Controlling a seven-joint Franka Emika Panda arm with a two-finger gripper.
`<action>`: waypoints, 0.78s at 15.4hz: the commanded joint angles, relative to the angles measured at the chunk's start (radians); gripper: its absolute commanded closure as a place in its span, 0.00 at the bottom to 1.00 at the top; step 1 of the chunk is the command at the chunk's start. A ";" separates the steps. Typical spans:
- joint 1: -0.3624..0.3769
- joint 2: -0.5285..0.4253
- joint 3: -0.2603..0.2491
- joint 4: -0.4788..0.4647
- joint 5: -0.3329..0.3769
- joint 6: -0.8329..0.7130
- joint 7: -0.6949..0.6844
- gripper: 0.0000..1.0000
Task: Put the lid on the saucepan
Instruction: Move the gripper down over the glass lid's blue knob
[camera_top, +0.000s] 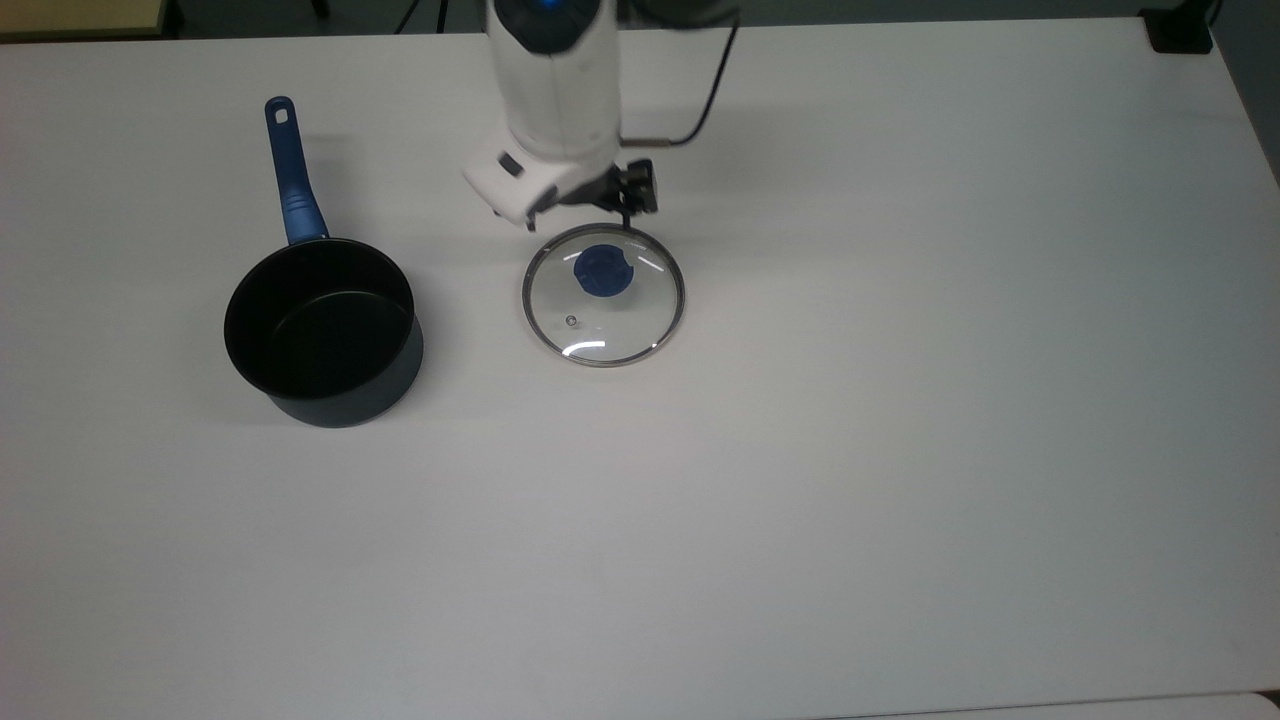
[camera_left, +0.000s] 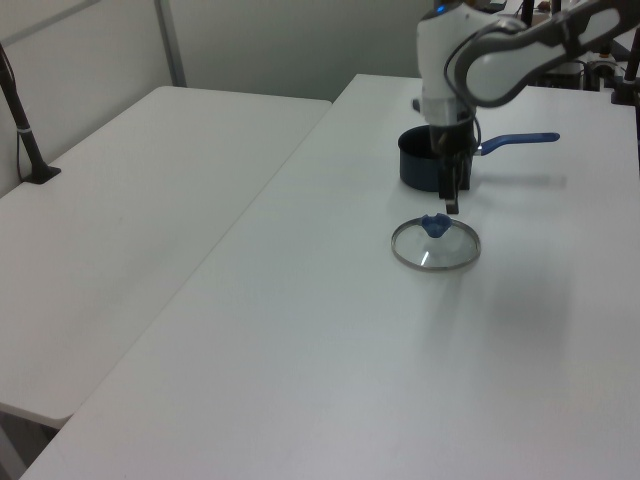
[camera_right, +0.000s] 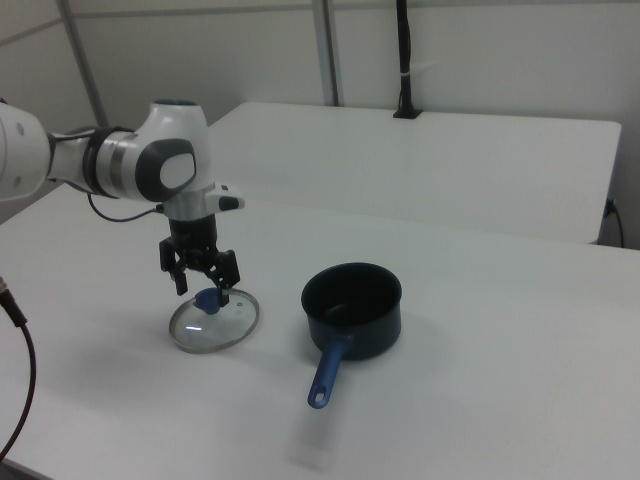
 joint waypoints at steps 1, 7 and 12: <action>0.022 0.038 -0.003 -0.004 -0.020 0.070 0.041 0.00; 0.038 0.066 -0.003 0.005 -0.022 0.136 0.079 0.00; 0.044 0.081 -0.003 0.020 -0.023 0.159 0.088 0.11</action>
